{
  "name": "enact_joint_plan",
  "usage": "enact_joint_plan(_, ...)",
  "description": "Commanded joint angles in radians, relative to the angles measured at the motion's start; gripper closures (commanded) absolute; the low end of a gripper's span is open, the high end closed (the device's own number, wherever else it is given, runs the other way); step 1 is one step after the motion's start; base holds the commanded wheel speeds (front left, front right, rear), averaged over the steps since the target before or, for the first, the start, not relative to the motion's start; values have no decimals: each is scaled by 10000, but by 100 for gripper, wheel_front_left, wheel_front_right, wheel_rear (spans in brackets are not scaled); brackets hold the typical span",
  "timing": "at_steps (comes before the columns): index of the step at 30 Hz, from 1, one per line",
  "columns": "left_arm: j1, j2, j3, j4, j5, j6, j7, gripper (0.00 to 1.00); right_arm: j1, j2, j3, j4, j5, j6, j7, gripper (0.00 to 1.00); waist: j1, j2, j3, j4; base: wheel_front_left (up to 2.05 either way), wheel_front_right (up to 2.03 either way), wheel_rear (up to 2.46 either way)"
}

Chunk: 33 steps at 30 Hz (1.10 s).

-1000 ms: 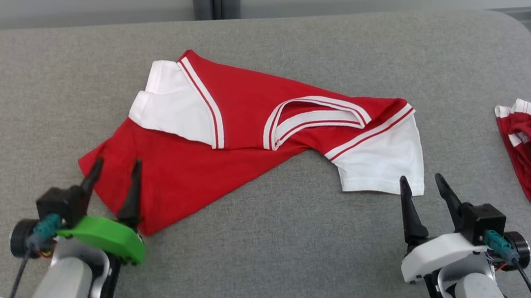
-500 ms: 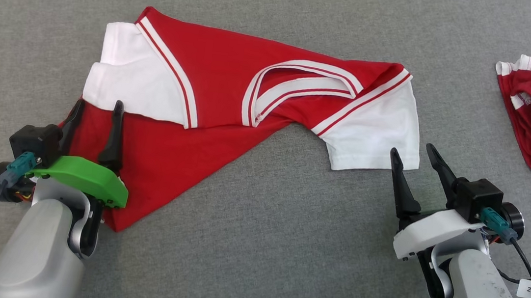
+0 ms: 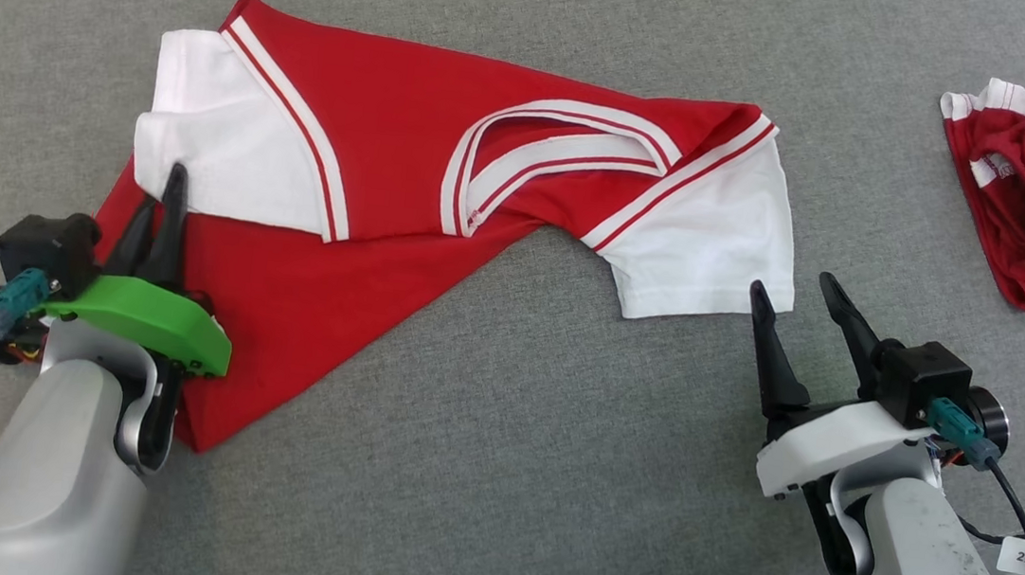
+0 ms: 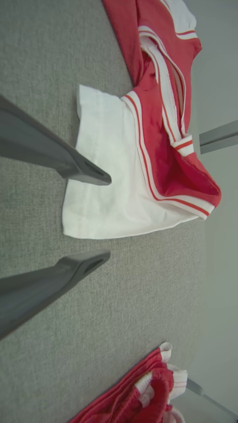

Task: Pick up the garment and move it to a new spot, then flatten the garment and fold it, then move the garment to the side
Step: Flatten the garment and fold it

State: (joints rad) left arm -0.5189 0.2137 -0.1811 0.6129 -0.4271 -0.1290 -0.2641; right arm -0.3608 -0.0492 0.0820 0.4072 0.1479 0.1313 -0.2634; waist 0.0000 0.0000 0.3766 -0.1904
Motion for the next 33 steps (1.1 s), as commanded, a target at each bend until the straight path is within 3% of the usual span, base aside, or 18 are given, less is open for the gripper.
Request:
enact_joint_plan(1,-211,102,93,-134,152,-29,1,100,-70,-33,-16,-16,32,-13,-14,0,0,0,-2,8,0,0,0)
enact_joint_plan(13,-1028,69,-676,-1845,551,-30,-1,100,-50,-35,-65,79,110,-13,-14,0,0,0,-90,11,0,0,0)
enact_joint_plan(21,-1989,-69,-2721,-1698,562,-29,3,100,-48,-33,98,66,246,-13,-14,0,0,0,-36,-356,0,0,0)
enact_joint_plan(22,-2032,-116,-3040,-1495,450,-30,3,55,-11,-35,94,72,277,-13,-14,0,0,0,-43,-407,0,0,0)
enact_joint_plan(23,-2019,-127,-3321,-1323,359,-30,1,19,20,-33,113,78,299,-13,-14,0,0,0,-51,-454,0,0,0)
enact_joint_plan(24,-1940,-129,-3765,-1051,229,-30,1,0,66,-35,89,87,304,-13,-14,0,0,0,-60,-487,0,0,0)
enact_joint_plan(29,-1524,50,-4813,-455,-325,-29,-1,0,203,-33,-77,99,213,-13,-14,0,0,0,-118,-468,0,0,0)
enact_joint_plan(33,-1124,102,-4472,-470,-401,-29,-1,0,229,-32,-283,156,70,-13,-14,0,0,0,-245,-229,0,0,0)
